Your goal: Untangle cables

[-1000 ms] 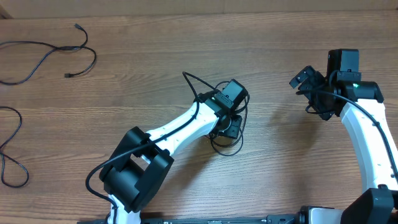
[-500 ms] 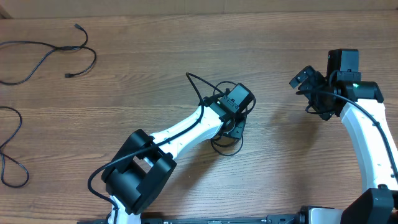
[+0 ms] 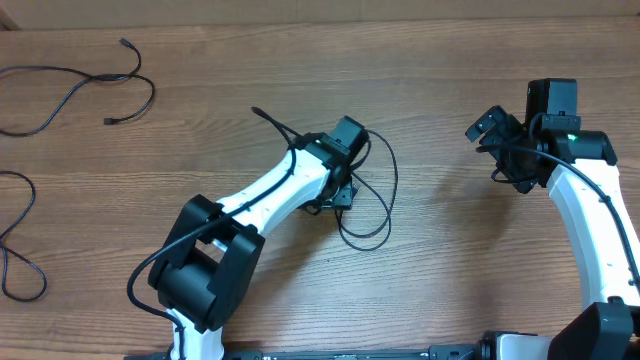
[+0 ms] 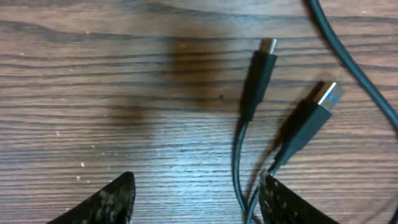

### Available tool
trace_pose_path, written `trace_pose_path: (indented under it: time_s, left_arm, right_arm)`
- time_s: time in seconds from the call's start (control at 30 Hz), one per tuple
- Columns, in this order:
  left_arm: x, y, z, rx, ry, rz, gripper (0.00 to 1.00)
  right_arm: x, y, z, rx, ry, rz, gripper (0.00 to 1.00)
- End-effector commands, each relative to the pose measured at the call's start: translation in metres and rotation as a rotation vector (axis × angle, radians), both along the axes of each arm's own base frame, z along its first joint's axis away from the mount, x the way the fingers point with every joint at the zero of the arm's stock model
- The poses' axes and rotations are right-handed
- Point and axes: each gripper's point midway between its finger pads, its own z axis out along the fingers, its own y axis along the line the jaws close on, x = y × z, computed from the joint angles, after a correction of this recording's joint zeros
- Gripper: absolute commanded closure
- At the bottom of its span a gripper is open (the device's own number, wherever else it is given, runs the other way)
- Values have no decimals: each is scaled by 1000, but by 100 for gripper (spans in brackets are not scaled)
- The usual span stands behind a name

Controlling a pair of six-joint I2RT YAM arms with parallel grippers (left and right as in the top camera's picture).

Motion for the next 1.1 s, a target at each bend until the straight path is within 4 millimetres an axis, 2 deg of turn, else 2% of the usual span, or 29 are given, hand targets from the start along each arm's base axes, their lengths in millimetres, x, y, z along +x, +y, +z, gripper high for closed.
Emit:
trace_pose_path:
  time_s: [0.0,0.2,0.43,0.8,1.07]
  left_arm:
    - [-8,-13,-3,-35,27,-13,34]
    - [-11,-23,-5,-49,9,-40,31]
    - [-12,-16,-10,-15,1,-31,33]
    - [-19,-12,-25,-19,6,-33,48]
    - [-18,-13,-26,-21,2,-34,55]
  right_arm:
    - [1,-4,6,-10,-20,-9,0]
    - [1,-4,6,-10,-20,-9,0]
    - [1,-4,6,-10,-20,-9,0]
    - [1,-4,6,-10,-20,-9,0]
    - [1,-4,6,-10,-20,-9,0]
